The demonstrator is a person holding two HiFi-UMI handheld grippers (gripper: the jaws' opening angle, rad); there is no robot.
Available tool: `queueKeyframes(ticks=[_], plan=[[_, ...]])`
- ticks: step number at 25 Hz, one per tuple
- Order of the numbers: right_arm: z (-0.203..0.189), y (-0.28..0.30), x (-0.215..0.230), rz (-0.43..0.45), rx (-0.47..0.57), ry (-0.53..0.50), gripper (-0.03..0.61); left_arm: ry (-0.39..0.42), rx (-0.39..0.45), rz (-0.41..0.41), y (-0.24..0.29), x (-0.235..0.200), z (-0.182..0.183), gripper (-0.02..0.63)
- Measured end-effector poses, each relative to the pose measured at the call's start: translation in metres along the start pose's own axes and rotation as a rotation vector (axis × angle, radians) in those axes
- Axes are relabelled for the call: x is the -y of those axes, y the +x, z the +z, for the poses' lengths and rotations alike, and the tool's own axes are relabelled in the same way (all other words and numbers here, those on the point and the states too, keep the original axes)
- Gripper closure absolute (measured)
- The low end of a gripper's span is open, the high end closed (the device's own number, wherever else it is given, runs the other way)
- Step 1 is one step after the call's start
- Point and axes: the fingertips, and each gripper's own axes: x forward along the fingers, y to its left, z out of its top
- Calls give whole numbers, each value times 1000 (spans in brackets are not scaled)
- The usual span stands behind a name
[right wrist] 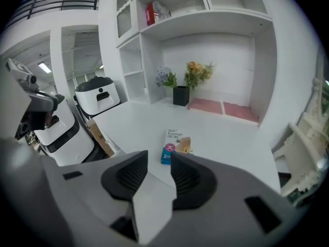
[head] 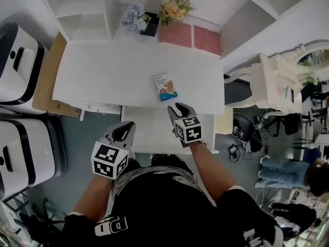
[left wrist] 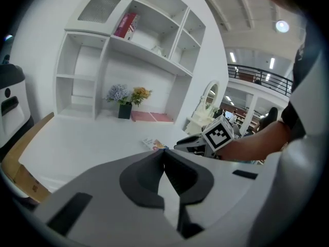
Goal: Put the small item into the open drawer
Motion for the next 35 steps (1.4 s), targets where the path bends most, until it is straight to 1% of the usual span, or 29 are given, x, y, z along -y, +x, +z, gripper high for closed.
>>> queueKeyframes(ticks=[1,7,9,13,18,21,23,28,32,35], plan=[[1,8,5,-1,-12,-3,421,-8,-3,8,1,-2,-1,600],[18,64,25,10,-76,-7,351,-49,-5,32,5,-6,-2,600],[23,81,31,-1,-99,-15,326,-59,-10,47,4,-8,-5,600],[31,107,43,-40,-136,3,266,-73,-23,72,4,-15,-11,600],[29,131,46,-65,-211,-20,195,-98,-18,98,-3,-25,-12,600],[20,141,51,-97,-261,-24,171,-111,-21,111,-8,-30,-15,600],[16,148,53,-106,-280,-13,167,-121,-25,117,-9,-33,-18,600],[6,158,52,-91,-303,46,156,-141,-30,125,-12,-39,-25,600],[5,160,54,-69,-299,65,153,-148,-28,124,-11,-41,-25,600],[5,160,54,-70,-301,69,149,-146,-25,118,-11,-40,-24,600]])
